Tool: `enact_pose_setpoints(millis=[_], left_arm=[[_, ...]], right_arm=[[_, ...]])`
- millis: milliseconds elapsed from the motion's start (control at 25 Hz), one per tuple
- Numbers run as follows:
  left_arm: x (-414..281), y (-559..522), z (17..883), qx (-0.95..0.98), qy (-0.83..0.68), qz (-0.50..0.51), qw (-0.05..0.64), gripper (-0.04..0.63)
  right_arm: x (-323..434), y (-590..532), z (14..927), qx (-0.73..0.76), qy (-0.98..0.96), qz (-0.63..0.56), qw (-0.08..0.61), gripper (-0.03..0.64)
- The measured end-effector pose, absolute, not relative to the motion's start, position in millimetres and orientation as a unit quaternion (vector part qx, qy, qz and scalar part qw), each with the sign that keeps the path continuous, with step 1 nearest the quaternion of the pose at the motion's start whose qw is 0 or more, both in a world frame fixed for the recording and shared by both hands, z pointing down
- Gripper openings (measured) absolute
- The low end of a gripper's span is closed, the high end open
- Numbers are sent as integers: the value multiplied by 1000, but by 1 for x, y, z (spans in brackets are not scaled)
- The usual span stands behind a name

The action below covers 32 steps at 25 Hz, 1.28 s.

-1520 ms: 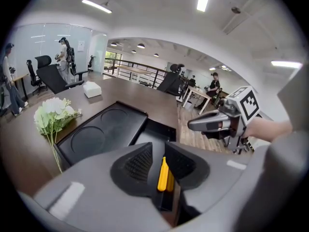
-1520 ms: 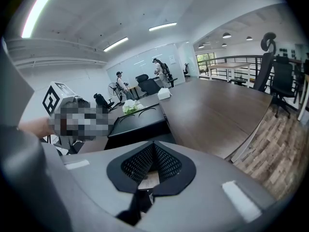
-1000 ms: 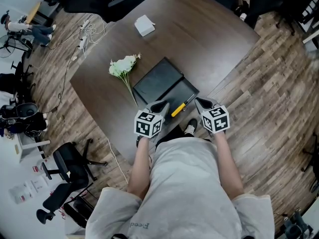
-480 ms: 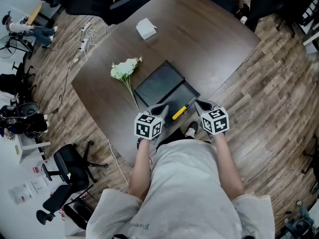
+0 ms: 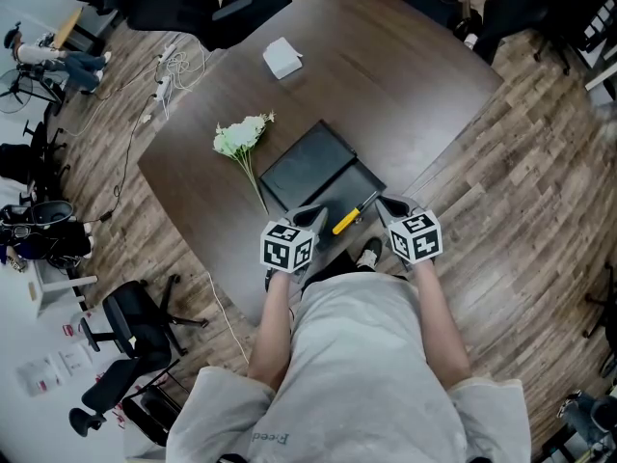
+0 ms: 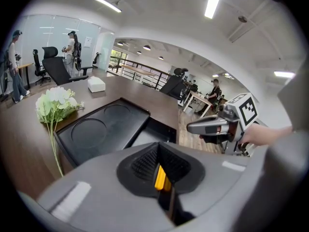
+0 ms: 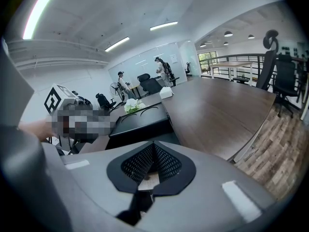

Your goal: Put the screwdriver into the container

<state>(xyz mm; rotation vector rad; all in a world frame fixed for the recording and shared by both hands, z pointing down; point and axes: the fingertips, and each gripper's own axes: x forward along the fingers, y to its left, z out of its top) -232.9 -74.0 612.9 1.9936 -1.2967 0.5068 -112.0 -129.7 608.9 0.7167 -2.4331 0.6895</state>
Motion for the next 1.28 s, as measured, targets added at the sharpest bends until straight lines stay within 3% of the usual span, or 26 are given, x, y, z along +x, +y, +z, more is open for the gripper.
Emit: enact_pose_setpoints(millis=[1280], left_arm=[[-234,-74,615,767,-503,199,346,55]], right_arm=[[-110,-133,606,263,-897,254,249,0]])
